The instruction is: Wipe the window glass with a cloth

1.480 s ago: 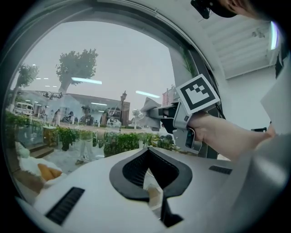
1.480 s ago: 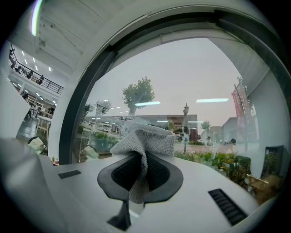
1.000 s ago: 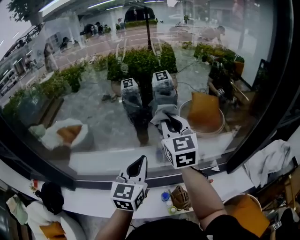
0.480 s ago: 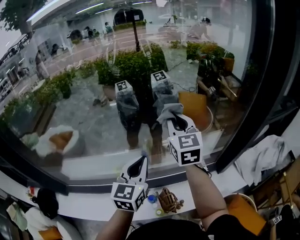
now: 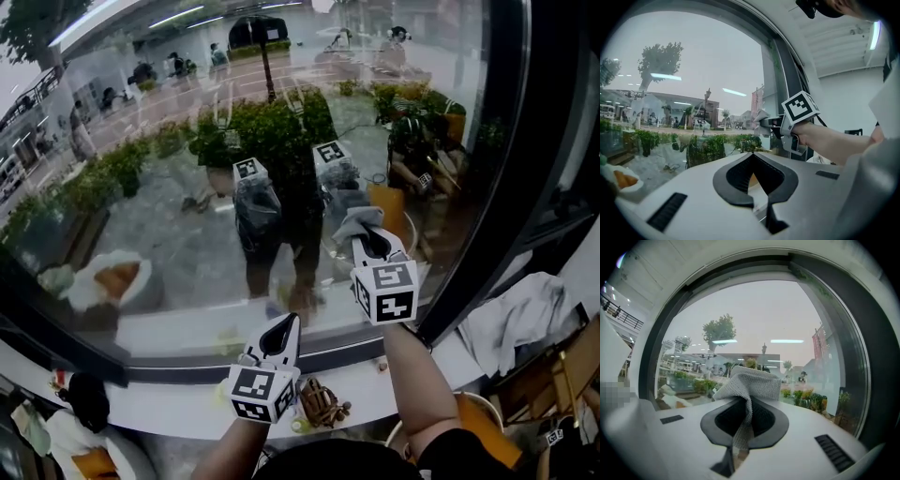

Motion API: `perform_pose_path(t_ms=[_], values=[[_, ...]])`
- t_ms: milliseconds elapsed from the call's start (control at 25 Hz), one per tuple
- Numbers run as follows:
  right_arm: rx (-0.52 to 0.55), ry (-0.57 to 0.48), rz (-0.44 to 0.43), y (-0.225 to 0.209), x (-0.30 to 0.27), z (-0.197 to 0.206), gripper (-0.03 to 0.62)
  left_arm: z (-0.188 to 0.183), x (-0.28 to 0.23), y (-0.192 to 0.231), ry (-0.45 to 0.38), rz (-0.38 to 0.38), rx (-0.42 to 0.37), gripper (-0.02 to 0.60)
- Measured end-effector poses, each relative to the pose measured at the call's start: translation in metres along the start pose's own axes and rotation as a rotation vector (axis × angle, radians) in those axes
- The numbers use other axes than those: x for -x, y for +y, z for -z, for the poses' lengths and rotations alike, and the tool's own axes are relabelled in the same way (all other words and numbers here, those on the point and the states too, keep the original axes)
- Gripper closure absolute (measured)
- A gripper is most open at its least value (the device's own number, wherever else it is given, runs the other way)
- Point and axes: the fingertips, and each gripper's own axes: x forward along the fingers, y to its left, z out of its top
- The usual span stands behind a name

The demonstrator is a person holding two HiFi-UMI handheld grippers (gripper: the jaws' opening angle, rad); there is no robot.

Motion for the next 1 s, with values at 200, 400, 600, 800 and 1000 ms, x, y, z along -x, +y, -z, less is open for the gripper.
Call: perform_pose_path(t_ms=[200,400,600,800,1000], values=[[0.000,0.002,0.011,-0.019,0.002,0.007,0.554,0.003,-0.005,-0.007,0.012,-0.003,-0.010,0.574],[0.010,0.001,0.012,-0.021,0.003,0.007,0.555,0.003,-0.007,-0.010,0.013,-0.009,-0.011,0.574],[0.008,-0.002,0.009,-0.022,0.002,0.009,0.554,0.005,-0.006,-0.009,0.012,-0.026,-0.004,0.574],[0.004,-0.003,0.009,-0.024,0.002,0.007,0.554,0.004,-0.001,-0.007,0.013,-0.049,0.004,0.574],[-0.008,-0.019,0.024,-0.020,0.002,0.007,0.554,0.013,0.018,0.003,0.052,-0.093,0.035,0.574]])
